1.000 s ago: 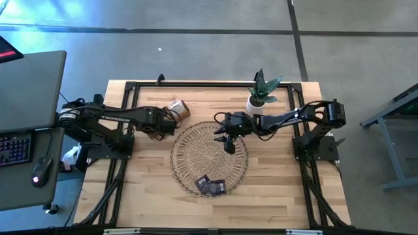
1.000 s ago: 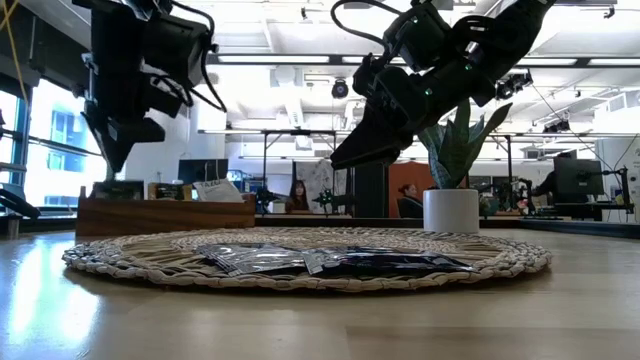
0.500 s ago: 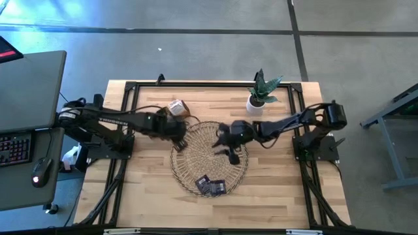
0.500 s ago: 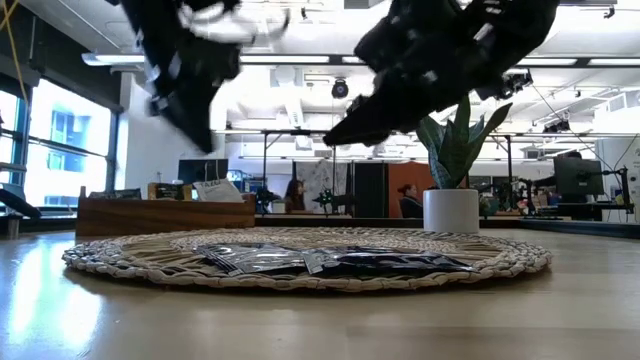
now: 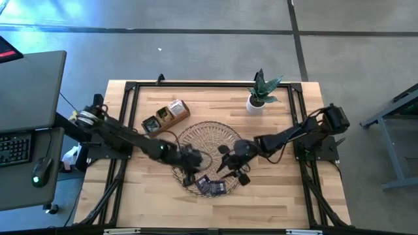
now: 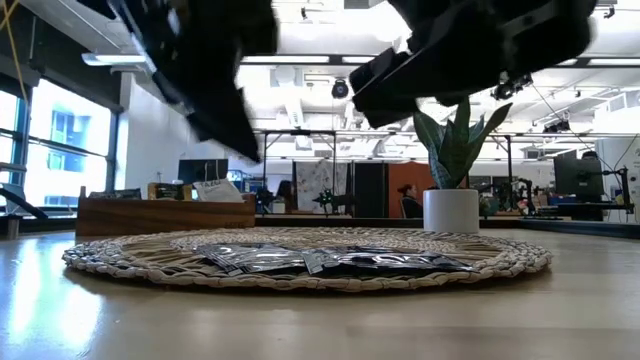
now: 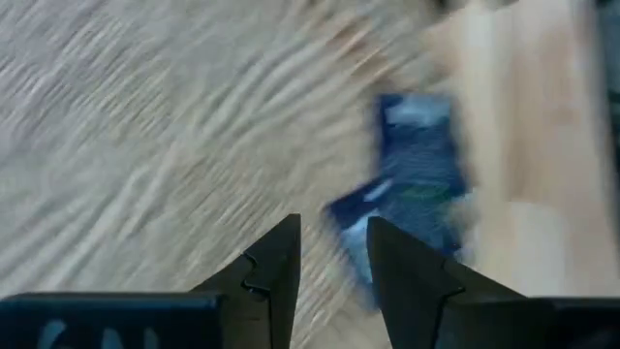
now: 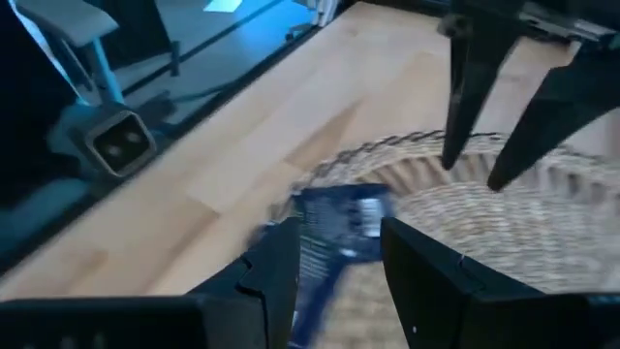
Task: Pick & Place Tea
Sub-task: Put the right black tea bag into the left compartment of the wooden organizer
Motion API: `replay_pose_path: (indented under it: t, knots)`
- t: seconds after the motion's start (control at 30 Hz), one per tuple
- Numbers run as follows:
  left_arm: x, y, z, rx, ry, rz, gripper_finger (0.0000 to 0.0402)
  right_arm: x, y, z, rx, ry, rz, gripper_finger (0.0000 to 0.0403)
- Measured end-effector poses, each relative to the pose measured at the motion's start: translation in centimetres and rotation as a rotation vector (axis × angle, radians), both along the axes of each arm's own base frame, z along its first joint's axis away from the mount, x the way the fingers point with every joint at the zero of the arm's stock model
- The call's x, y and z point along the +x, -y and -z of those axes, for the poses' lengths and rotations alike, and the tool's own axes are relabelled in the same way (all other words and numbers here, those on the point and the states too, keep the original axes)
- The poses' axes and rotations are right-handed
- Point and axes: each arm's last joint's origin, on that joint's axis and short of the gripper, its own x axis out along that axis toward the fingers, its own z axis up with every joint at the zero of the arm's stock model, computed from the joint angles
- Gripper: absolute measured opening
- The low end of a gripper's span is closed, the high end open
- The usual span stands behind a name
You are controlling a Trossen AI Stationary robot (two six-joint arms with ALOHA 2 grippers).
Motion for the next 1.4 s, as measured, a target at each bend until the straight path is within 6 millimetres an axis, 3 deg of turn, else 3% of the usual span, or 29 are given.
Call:
replay_pose_path:
  t: [0.17,0.33,0.43,0.57,0.87,1.03,1.4]
  knots:
    - [0.6,3.6,0.7,0.057,0.116,0.157,0.0119,-0.8,-3.8,1.2,-0.066,-0.025,0.04,0.0139]
    - [0.5,5.3,2.1,0.19,0.114,0.123,0.0119,-1.5,-6.3,2.3,-0.143,-0.007,0.122,0.0142]
    - [0.6,6.0,3.3,0.197,0.101,0.13,0.0119,-1.4,-6.2,2.7,-0.138,-0.037,0.237,0.0142]
    - [1.2,6.3,4.8,0.164,0.09,0.162,0.0119,-1.1,-5.7,3.4,-0.076,-0.095,0.263,0.0142]
    - [2.5,4.4,4.7,0.069,0.084,0.176,0.0119,-0.8,-5.3,4.4,-0.076,-0.133,0.259,0.0142]
    - [2.7,4.7,4.3,0.039,0.128,0.197,0.0119,-1.0,-5.4,4.8,-0.043,-0.18,0.231,0.0142]
    - [2.9,4.5,4.2,0.081,0.154,0.146,0.0119,-0.4,-5.2,8.0,-0.083,-0.223,0.297,0.0141]
